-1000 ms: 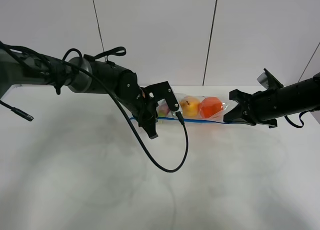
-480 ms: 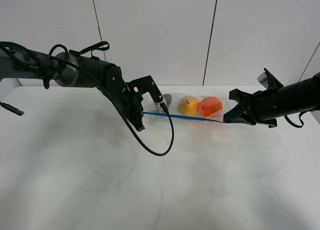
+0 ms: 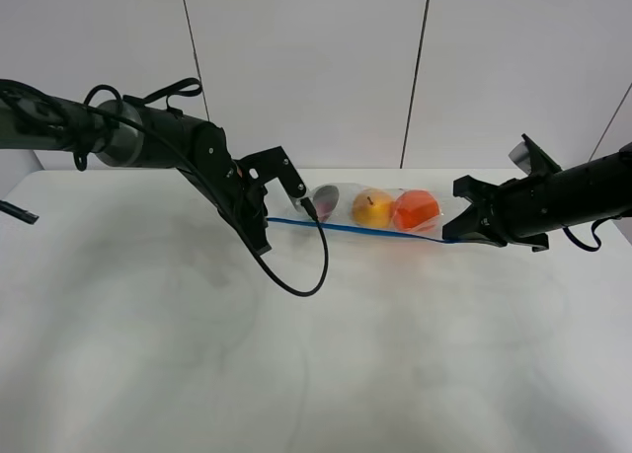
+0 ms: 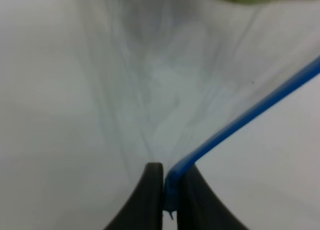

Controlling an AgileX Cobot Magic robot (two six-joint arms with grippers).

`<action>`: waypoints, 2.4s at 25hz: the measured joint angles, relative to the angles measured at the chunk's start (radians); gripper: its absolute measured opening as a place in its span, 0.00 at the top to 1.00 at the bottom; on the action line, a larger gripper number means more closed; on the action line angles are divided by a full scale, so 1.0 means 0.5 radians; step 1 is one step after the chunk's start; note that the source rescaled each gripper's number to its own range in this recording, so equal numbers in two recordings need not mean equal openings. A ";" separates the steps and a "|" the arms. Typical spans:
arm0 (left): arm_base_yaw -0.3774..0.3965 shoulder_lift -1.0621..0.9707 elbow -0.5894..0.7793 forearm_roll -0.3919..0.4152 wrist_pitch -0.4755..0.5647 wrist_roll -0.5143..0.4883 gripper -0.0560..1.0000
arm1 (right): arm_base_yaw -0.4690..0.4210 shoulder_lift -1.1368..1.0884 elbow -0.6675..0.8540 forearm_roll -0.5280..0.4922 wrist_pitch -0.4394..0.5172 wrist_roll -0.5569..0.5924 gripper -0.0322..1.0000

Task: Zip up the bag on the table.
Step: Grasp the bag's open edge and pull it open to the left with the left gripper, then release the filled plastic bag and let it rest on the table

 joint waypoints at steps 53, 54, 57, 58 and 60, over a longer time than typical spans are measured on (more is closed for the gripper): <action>0.889 -0.376 -0.148 0.066 0.661 -1.302 0.00 | -0.010 0.000 0.000 -0.099 -0.053 0.000 0.97; 0.929 -0.398 -0.148 0.068 0.680 -1.302 0.00 | -0.010 0.000 0.000 -0.099 -0.053 0.000 0.97; 1.040 -0.442 -0.148 0.070 0.730 -1.300 0.00 | -0.010 0.000 0.000 -0.100 -0.055 0.000 0.97; 1.061 -0.452 -0.148 0.071 0.747 -1.297 0.00 | -0.010 0.000 0.000 -0.100 -0.058 0.000 0.97; 1.082 -0.458 -0.148 0.071 0.776 -1.277 0.00 | -0.010 0.000 0.000 -0.100 -0.058 0.000 0.97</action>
